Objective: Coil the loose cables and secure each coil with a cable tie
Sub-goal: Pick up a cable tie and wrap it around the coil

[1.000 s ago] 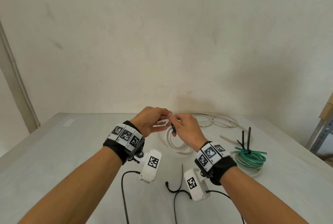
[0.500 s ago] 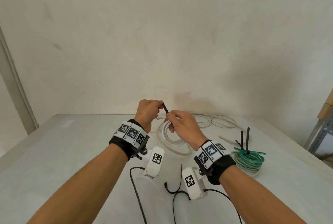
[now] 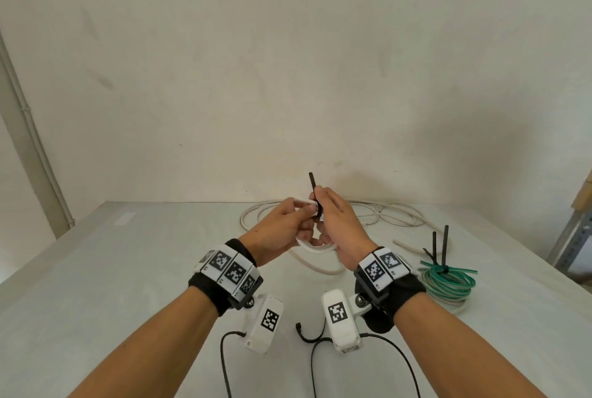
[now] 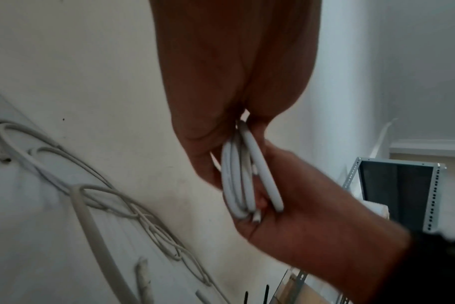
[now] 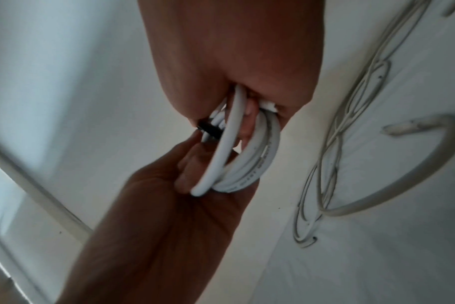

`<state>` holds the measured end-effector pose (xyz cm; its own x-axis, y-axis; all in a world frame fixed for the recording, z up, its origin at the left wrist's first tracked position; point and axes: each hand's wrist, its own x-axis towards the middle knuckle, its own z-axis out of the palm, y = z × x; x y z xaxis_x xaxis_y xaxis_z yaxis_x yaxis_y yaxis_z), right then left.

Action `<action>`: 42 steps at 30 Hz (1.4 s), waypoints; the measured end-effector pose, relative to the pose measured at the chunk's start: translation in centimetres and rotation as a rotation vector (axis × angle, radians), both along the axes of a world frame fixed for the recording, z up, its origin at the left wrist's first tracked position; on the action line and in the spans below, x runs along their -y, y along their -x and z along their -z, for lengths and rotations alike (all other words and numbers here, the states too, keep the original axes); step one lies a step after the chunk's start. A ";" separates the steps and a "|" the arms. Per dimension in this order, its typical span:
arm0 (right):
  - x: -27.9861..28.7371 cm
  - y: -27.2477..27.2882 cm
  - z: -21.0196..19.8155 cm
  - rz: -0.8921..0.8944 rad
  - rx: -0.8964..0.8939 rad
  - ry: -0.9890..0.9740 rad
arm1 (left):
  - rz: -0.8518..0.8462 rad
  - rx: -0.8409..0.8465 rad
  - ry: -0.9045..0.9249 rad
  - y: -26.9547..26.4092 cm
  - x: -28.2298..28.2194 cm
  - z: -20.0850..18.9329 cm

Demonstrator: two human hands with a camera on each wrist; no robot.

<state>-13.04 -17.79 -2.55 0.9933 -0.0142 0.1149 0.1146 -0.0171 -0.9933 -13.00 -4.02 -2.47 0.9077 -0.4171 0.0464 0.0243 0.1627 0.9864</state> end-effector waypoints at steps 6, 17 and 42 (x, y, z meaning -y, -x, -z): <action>-0.6 0.3 -0.4 -0.046 -0.032 -0.143 | -0.305 -0.043 0.091 0.0 1.4 -0.5; 0.3 0.0 -1.1 -0.110 -0.037 -0.273 | -0.438 0.082 0.030 -0.3 1.3 -0.1; -1.6 -0.7 -0.1 0.025 0.087 -0.158 | -0.483 0.061 0.189 -0.3 1.1 0.3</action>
